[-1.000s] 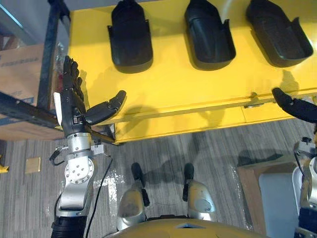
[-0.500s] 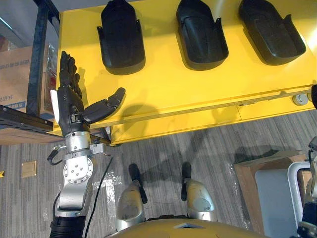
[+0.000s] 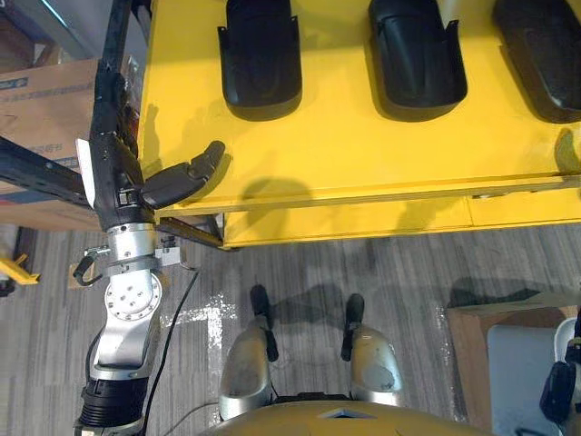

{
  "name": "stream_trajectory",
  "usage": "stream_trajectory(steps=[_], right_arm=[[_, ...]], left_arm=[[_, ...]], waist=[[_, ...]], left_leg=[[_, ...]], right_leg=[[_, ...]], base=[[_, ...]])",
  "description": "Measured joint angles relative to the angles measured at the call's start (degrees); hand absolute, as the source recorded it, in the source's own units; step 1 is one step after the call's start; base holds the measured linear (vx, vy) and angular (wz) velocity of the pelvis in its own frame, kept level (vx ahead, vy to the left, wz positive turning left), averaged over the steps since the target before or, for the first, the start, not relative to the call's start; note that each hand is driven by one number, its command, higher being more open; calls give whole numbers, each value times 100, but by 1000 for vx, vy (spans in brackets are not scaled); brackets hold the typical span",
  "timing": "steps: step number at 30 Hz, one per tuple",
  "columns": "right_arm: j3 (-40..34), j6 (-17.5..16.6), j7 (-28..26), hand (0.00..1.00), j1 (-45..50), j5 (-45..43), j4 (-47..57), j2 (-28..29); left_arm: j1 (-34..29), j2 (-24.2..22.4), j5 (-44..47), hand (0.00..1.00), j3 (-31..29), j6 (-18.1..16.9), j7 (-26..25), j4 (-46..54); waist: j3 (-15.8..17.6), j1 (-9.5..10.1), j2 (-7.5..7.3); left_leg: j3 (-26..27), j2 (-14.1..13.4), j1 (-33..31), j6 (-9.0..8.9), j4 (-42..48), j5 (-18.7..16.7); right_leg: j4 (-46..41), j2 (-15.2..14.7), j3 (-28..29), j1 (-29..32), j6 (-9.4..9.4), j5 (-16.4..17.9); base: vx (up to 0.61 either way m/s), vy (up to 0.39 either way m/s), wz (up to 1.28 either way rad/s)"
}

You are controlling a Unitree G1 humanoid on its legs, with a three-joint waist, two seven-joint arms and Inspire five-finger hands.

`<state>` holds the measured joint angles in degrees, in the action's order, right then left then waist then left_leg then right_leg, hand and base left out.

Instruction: Walk over and take three plastic housings, then place them on the shelf

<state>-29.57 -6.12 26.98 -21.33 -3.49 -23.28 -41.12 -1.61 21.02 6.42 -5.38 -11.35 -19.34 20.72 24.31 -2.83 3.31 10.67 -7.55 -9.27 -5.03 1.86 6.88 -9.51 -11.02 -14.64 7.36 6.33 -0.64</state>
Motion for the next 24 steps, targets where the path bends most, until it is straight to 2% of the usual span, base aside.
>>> stream_trajectory(steps=[5, 6, 7, 10, 11, 24], right_arm=[[239, 80, -57, 100, -264, -26, -422, -49], [273, 87, -61, 100, -272, -27, -445, -51], [442, 126, -82, 100, -675, -135, -876, -108], [534, 176, -123, 100, -783, -216, -1023, -109], [833, 185, -130, 100, -1143, -391, -1578, -424], [997, 226, -51, 100, -1701, -422, -1955, -458]], left_arm=[[176, 50, 2, 100, -17, 0, 4, -14], [176, 50, 2, 100, -18, 0, 3, -16], [227, 97, 2, 100, -15, -4, 0, -202], [216, 109, 17, 100, -6, -4, -1, -309], [234, 225, 25, 100, 4, -4, -12, -312], [275, 229, 95, 100, 134, -7, 8, -330]], waist=[[107, 104, 10], [108, 104, 8], [185, 99, 3], [213, 118, -4], [220, 142, -13], [221, 264, -9]], left_leg=[[-24, 26, -34, 44, -27, 63], [-25, 34, -34, 44, -29, 63], [-21, 76, -28, 59, -37, 68], [-20, 74, -28, 62, -41, 71], [-23, 78, -28, 68, -55, 77], [-75, 90, -29, 82, -116, 131]], right_leg=[[-61, -40, -32, 58, 1, 10], [-64, -49, -36, 57, 3, 12], [-66, -86, -20, 58, 4, 13], [-65, -82, -17, 60, 3, 13], [-66, -82, -13, 61, 2, 12], [-80, -87, -59, 61, 1, 12]], base=[[-3, 1, 2], [17, 20, 5], [0, 0, 0], [12, -5, 0], [33, -15, 2], [2, -1, 0]])
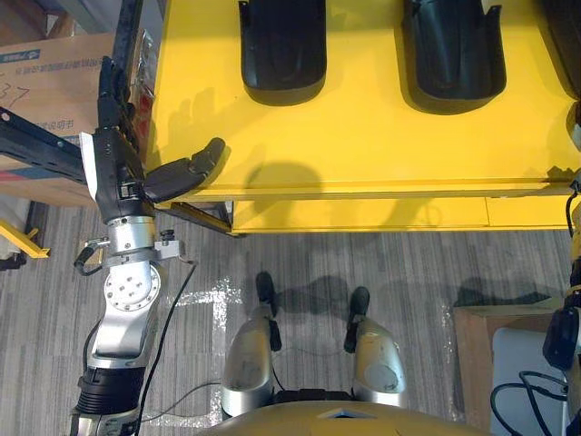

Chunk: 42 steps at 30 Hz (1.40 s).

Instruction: Walk over and take three plastic housings, then place them on the shelf

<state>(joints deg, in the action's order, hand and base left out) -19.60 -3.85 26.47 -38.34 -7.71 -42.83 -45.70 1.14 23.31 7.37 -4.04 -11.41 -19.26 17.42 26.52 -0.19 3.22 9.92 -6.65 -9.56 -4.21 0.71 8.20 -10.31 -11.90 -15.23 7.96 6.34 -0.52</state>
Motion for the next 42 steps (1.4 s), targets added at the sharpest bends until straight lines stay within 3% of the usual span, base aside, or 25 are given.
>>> stream_trajectory(steps=[7, 10, 13, 15, 19, 23, 28, 37, 42], right_arm=[[-22, -28, 5, 100, 18, 18, 209, 0], [-196, -96, 9, 100, 1114, 63, 1671, 53], [-454, -260, 17, 100, 2078, 314, 3148, 483], [-490, -397, -53, 100, 2665, 599, 4104, 1109], [-438, -449, -490, 100, 3420, 959, 4806, 2084], [-148, -449, -1094, 100, 4044, 1000, 5166, 2667], [56, -450, -1484, 100, 4251, 1177, 5234, 2774], [356, -559, -1469, 100, 4063, 1142, 4906, 2774], [459, -562, -1085, 100, 3570, 1123, 4203, 2774]], left_arm=[[1, -2, -2, 100, 25, -7, 3, 3], [-209, -81, -10, 100, 37, -16, 65, 125], [-557, -316, -92, 100, -20, -64, 104, 302], [-739, -544, -117, 100, -103, -99, 123, 404], [-869, -771, -125, 100, -154, -98, 218, 452], [-1094, -906, -130, 100, -286, -98, 324, 533], [-1309, -1010, -136, 100, -320, -96, 339, 565], [-1307, -1010, -138, 100, -323, -82, 318, 565], [-1276, -1009, -139, 100, -276, -80, 295, 576]], waist=[[-2, -5, 4], [-3, -19, 18], [-24, -74, 21], [-55, -112, 18], [-282, -134, 10], [-560, -146, -70], [-803, -143, -119], [-857, -106, -143], [-861, -11, -136]], left_leg=[[-56, 7, 40, -8, -54, 71], [-101, 33, 269, -27, -283, 141], [-111, 47, 480, -42, -429, 153], [-95, 38, 602, -63, -543, 177], [-90, 17, 633, -66, -544, 175], [-18, 4, 784, -93, -548, 110], [47, -17, 819, -138, -549, 35], [26, 0, 810, -112, -558, 55], [-59, 9, 760, -95, -573, 82]], right_leg=[[-79, -10, -44, -13, -19, 44], [-169, -43, -135, -137, 5, 158], [-239, -61, -177, -269, 7, 267], [-243, -50, -182, -334, 15, 303], [-153, -36, -195, -416, 24, 298], [-27, -3, -157, -574, 40, 283], [257, 73, -128, -701, 55, 147], [553, 99, -175, -844, 62, -37], [554, 98, -251, -849, 60, -37]], base=[[2, -3, 3], [29, -21, 11], [45, -18, 4], [41, -22, -1], [31, -11, 1], [27, -10, -6], [-5, 4, -8], [-3, 1, 0], [-6, -8, 8]])
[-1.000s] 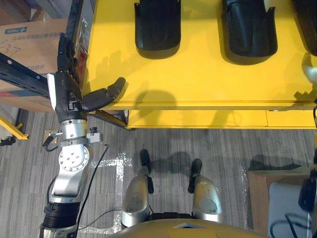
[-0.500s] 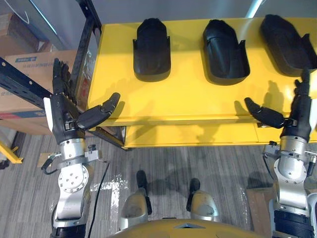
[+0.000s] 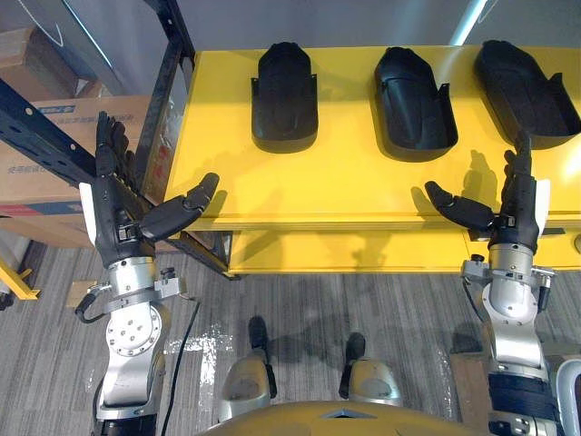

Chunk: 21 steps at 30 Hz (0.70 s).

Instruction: Walk over and take three plastic housings, then place them on the shelf

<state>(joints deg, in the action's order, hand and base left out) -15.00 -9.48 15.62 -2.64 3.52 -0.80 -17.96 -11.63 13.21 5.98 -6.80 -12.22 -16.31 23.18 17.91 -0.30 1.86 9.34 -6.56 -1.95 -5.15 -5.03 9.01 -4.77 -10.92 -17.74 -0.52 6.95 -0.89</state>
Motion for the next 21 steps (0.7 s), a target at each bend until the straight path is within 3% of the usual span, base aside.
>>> stream_trajectory(steps=[9, 21], right_arm=[[1, 32, 538, 100, -900, -111, -599, -4], [10, 56, 565, 100, -1357, -410, -1330, -383]], left_arm=[[61, 1, 8, 100, 96, 0, 14, 80], [75, 1, 12, 100, 142, 0, 29, 79]], waist=[[-6, 10, 18], [2, 6, 80]], left_leg=[[-161, 16, -134, 21, 18, 96], [-276, 9, -153, 20, -2, 154]], right_leg=[[-12, 0, -119, 36, -11, 6], [-133, -8, -242, 35, -62, 53]], base=[[6, -7, 8], [-20, -13, 4]])
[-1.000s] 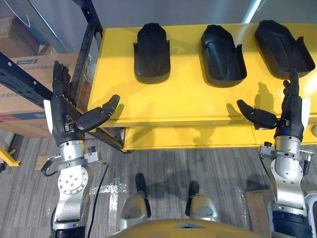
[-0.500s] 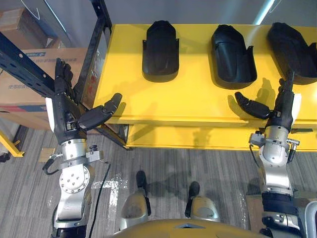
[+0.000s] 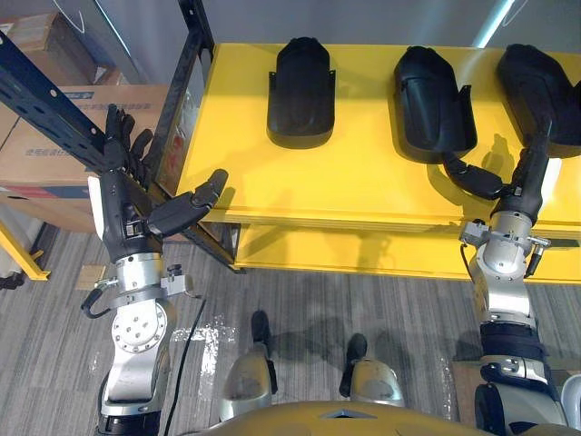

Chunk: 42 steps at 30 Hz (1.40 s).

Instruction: Walk over and take three plastic housings, then place them on the shelf

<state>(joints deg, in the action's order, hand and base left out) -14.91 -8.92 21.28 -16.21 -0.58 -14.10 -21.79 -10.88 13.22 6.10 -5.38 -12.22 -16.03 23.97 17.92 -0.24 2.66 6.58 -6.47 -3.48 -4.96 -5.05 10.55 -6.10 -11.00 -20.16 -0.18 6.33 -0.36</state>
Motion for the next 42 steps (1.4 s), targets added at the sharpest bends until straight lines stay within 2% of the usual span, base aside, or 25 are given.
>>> stream_trajectory(steps=[13, 18, 25, 28, 30, 32, 34, 37, 39, 41, 42], right_arm=[[0, -2, -2, 100, -545, -34, -611, -134], [156, -2, -8, 100, -647, -37, -622, -492], [208, -13, -222, 100, -716, -47, -610, -490], [208, -14, -349, 100, -413, -62, -157, -425], [209, -63, -514, 100, 248, -59, 726, -161], [210, -146, -686, 100, 677, -68, 1159, 89], [208, -286, -796, 100, 1036, -116, 1410, 315], [211, -451, -845, 100, 1446, -210, 1592, 683], [196, -608, -832, 100, 1689, -195, 1721, 847], [190, -739, -835, 100, 1793, -197, 1748, 890], [179, -813, -834, 100, 1803, -195, 1748, 908]], left_arm=[[15, 0, 0, 100, 11, 0, 33, 0], [23, 0, 2, 100, 23, 0, 54, 0], [22, -7, 0, 100, 58, -7, 62, 11], [19, -55, 0, 100, 58, -9, 115, 18], [-20, -183, 1, 100, 58, -47, 139, 31], [-68, -253, 19, 100, 54, -93, 211, 31], [-103, -323, 87, 100, 46, -276, 423, 36], [-148, -387, 326, 100, 59, -498, 1078, 110], [-290, -382, 712, 100, 100, -662, 1846, 221], [-354, -378, 1228, 100, 119, -663, 2451, 259], [-372, -371, 1717, 100, 113, -660, 2942, 259]], waist=[[11, 3, 38], [65, 10, 142], [74, 27, 163], [71, 28, 167], [69, 35, 166], [51, 22, 165], [36, 13, 168], [-168, -8, 168], [-339, -23, 162], [-448, -16, 153], [-484, -22, 138]], left_leg=[[-38, 0, -2, 6, 0, 19], [-54, 11, -12, 5, -1, 20], [-57, 4, -10, 11, 0, 27], [-53, 0, 0, 10, 0, 27], [-38, -8, 45, 8, -1, 25], [-2, -9, 123, -10, -4, 2], [40, -14, 202, -48, -5, -83], [105, -13, 200, 1, -6, -140], [160, -13, 207, -22, -5, -160], [191, -7, 215, -27, -4, -179], [202, -8, 242, 5, -4, -157]], right_leg=[[-71, -11, -32, 11, -16, 16], [-78, -23, -50, 13, -17, 18], [-78, -15, -51, 10, -24, 23], [-75, -10, -44, 1, -24, 23], [-55, 0, -29, -40, -22, 25], [-11, 3, -10, -119, -20, 24], [62, 11, 3, -206, -8, 16], [246, 26, 39, -250, 24, -23], [390, 22, 80, -291, 84, -110], [454, 21, 97, -311, 83, -144], [484, 23, 97, -348, 91, -170]], base=[[0, 0, 0], [-2, -4, 1], [2, -10, 0], [0, 0, 0], [0, 0, -2], [6, -11, -8], [6, -19, -10], [10, -13, -9], [45, -12, -10], [59, -7, -7], [50, -14, -4]])
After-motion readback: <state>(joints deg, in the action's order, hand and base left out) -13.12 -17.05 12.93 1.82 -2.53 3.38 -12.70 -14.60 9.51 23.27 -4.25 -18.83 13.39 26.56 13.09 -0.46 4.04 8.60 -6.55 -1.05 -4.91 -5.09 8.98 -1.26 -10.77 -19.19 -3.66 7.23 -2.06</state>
